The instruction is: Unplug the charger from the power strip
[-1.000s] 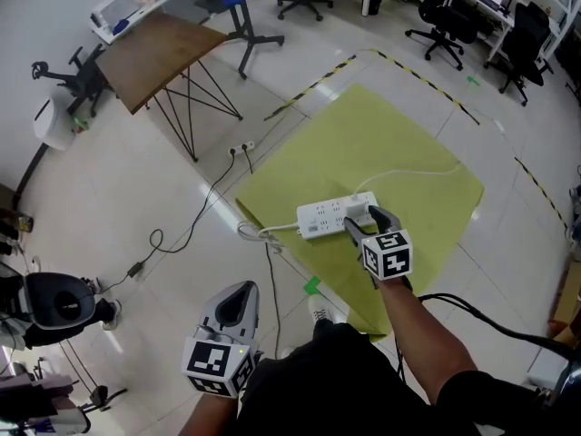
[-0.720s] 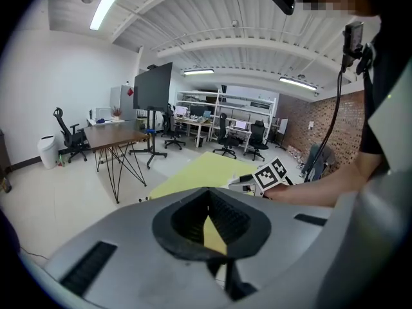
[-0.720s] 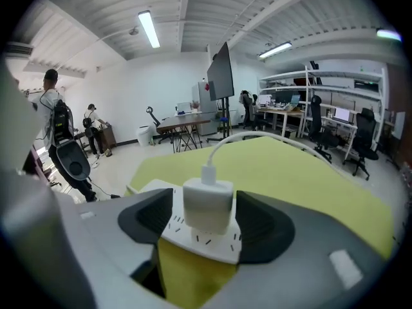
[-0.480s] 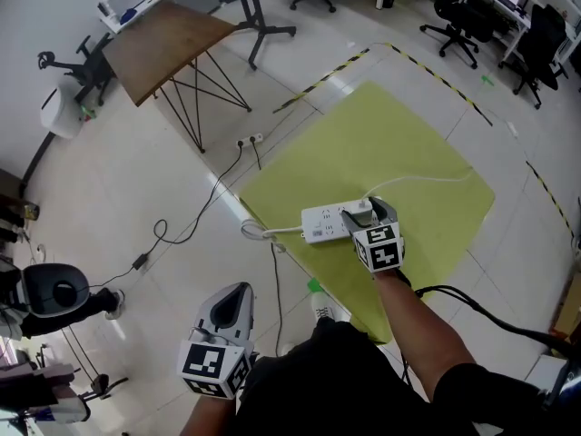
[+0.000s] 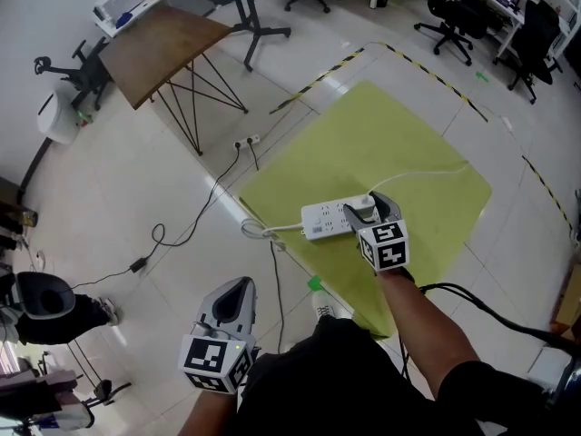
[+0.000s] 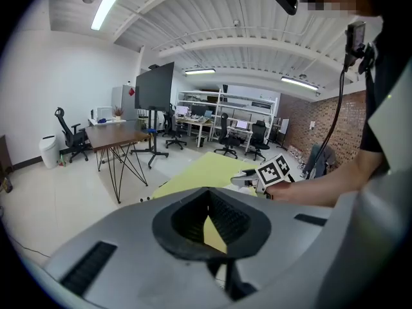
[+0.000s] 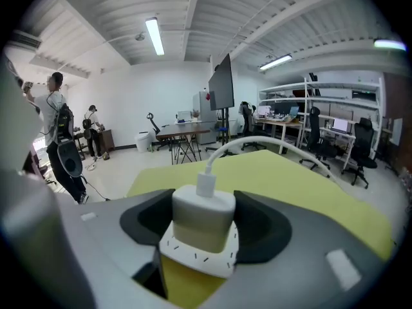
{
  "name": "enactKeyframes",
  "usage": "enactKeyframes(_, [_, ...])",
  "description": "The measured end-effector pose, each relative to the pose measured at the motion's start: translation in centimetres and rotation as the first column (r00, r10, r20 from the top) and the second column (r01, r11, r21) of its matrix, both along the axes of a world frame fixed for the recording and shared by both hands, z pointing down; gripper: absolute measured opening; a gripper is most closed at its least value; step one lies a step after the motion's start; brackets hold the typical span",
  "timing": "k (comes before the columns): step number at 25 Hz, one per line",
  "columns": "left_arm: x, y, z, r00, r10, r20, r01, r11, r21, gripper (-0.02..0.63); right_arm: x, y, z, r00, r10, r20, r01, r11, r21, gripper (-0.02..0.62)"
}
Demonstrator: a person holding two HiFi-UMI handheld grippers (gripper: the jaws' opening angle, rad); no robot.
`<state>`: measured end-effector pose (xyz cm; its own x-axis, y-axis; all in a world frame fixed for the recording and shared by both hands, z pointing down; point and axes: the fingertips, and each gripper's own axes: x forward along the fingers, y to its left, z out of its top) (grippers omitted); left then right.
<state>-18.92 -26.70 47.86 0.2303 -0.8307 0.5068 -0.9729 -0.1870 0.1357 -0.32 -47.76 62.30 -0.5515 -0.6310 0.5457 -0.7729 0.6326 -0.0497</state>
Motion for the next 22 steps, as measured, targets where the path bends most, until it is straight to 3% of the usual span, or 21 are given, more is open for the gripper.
enactKeyframes(12, [2.9,1.5,-0.2,0.99,0.132,-0.057,-0.13,0.991,0.039,0.006,6.0,9.8,0.1,0.998,0.06,0.022,-0.056,0.985,-0.165,0.282])
enactKeyframes(16, [4.5,2.4,-0.2,0.977,0.201,-0.068,-0.197,0.979,0.053,0.006,8.6,13.6,0.8,0.994,0.109,0.022,-0.1,0.965,-0.243,0.282])
enactKeyframes(22, [6.6,4.2,0.1,0.961,0.258,-0.098,-0.254,0.966,0.052,0.006,11.5,19.5,2.9,0.994,0.102,-0.03,-0.106,0.931,-0.35,0.282])
